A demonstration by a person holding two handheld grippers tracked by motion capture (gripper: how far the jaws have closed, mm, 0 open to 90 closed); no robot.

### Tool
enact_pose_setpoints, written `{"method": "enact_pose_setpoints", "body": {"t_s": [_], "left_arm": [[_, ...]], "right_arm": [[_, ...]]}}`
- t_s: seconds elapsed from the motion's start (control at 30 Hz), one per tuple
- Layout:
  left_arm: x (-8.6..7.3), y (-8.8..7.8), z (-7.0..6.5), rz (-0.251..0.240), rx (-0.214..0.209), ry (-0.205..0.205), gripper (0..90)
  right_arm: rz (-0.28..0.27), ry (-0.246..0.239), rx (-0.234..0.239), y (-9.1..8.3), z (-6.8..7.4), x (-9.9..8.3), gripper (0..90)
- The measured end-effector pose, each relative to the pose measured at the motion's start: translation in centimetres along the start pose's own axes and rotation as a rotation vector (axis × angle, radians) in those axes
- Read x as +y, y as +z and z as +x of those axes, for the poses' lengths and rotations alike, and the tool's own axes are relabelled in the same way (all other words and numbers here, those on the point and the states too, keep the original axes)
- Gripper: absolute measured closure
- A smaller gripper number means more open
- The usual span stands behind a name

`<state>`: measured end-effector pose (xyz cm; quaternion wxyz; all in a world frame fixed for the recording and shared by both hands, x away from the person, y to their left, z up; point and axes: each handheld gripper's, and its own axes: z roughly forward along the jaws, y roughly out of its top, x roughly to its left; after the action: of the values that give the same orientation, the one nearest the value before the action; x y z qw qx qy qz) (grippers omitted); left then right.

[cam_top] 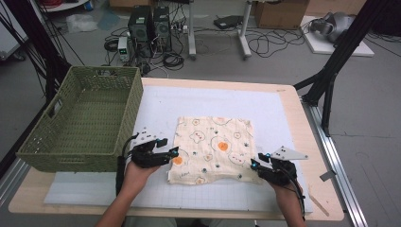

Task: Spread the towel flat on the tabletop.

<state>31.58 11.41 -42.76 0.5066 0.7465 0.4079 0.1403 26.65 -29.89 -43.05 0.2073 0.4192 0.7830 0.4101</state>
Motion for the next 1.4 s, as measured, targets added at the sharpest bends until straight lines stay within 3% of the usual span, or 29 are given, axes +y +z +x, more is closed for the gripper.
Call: {"method": "enact_pose_setpoints", "body": {"t_s": [0.1,0.2,0.33,0.4,0.53,0.57,0.67,0.83,1.03,1.23,1.27,1.3,1.33,1.4], "left_arm": [[0.1,1.6,-0.1,0.016,0.03,0.003,41.7],[-0.3,2.8,-0.3,0.067,0.028,0.009,42.4],[-0.9,3.9,-0.9,0.142,0.052,0.065,46.7],[-0.9,4.1,-1.4,0.159,0.074,0.107,55.1],[-1.0,4.3,-2.4,0.176,0.109,0.211,87.4],[-1.0,4.2,-2.4,0.178,0.113,0.217,88.1],[-1.1,3.9,-2.3,0.182,0.108,0.194,88.8],[-1.7,2.7,-1.8,0.172,0.103,0.156,88.8],[-2.1,1.5,-1.7,0.183,0.088,0.151,88.8],[-2.5,0.0,-1.8,0.178,0.049,0.14,87.7],[-2.5,-0.1,-1.6,0.167,0.054,0.132,85.1],[-2.4,-0.2,-1.4,0.153,0.057,0.112,74.8],[-2.2,-0.2,-1.1,0.137,0.058,0.081,64.0],[-1.7,-0.2,-0.5,0.115,0.057,0.061,55.0]], "right_arm": [[0.034,-0.019,-0.006,0.6,0.1,-0.2,56.9],[0.063,-0.024,-0.002,1.1,0.2,-0.5,56.4],[0.107,-0.047,-0.009,2.0,0.3,-0.8,57.0],[0.11,-0.046,-0.005,1.9,0.3,-0.8,58.6],[0.117,-0.043,0.028,1.9,0.4,-0.7,71.2],[0.12,-0.046,0.04,1.9,0.4,-0.7,76.3],[0.132,-0.049,0.066,1.8,0.6,-0.7,85.8],[0.139,-0.032,0.102,1.5,0.4,-0.8,86.4],[0.167,-0.022,0.134,0.7,0.6,-1.0,86.5],[0.198,-0.06,0.141,-0.2,1.3,-1.3,86.4],[0.202,-0.057,0.142,-0.3,1.3,-1.3,86.4],[0.201,-0.049,0.147,-0.3,1.2,-1.3,85.9],[0.198,-0.041,0.146,-0.3,1.1,-1.3,82.5],[0.171,-0.015,0.14,-0.3,0.9,-1.1,71.7]]}}
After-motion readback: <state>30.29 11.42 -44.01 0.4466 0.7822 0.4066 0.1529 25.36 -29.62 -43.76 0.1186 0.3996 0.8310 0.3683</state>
